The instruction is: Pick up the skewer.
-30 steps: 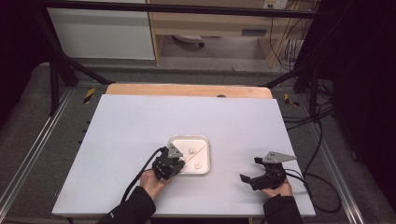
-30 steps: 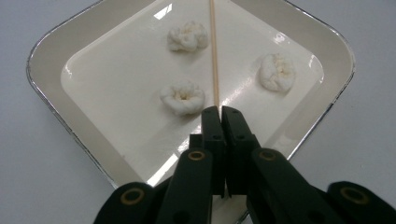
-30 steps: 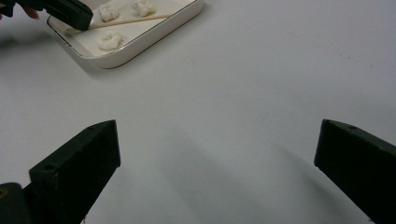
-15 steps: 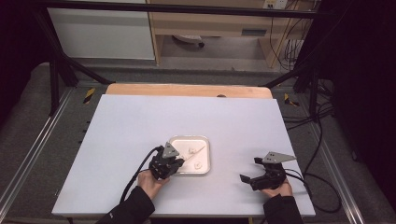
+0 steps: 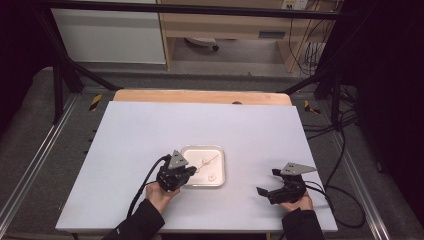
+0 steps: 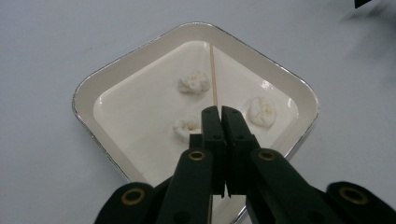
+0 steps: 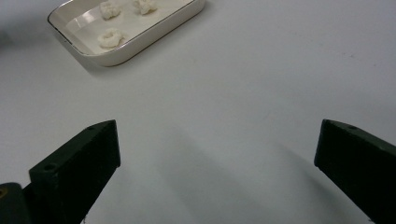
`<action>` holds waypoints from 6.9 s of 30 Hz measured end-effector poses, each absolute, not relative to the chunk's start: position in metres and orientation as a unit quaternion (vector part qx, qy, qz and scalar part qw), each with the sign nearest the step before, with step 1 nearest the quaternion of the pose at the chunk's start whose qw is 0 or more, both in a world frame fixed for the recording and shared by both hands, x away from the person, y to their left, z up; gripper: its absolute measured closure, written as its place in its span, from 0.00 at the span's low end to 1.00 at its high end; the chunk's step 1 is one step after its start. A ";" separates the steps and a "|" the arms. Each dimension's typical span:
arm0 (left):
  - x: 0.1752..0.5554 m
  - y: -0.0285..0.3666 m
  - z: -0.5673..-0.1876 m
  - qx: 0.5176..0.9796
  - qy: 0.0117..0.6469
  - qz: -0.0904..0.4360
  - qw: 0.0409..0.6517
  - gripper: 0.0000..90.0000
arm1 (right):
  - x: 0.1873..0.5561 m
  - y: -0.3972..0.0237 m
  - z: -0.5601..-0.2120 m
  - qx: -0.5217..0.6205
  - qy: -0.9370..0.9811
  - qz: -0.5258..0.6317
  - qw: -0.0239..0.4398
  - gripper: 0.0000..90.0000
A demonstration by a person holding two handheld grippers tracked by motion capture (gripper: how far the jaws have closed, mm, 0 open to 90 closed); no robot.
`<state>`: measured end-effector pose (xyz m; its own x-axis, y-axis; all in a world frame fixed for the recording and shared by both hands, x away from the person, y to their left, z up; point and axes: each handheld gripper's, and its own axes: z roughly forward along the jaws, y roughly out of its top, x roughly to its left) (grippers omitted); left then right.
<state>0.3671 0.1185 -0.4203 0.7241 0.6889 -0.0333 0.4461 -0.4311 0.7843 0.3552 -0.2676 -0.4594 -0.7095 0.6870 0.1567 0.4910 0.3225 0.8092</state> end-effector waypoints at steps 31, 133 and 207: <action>0.356 0.118 -0.395 0.836 0.299 0.113 0.446 0.99 | 0.353 -0.230 -0.437 0.298 0.836 0.432 0.159 0.01; 0.360 0.058 -0.390 0.904 0.198 0.025 0.377 0.95 | 0.330 -0.171 -0.428 -0.109 0.904 0.202 0.360 0.99; 0.359 0.083 -0.402 0.939 0.209 0.067 0.266 0.98 | 0.344 -0.207 -0.420 0.202 0.881 0.342 0.257 0.24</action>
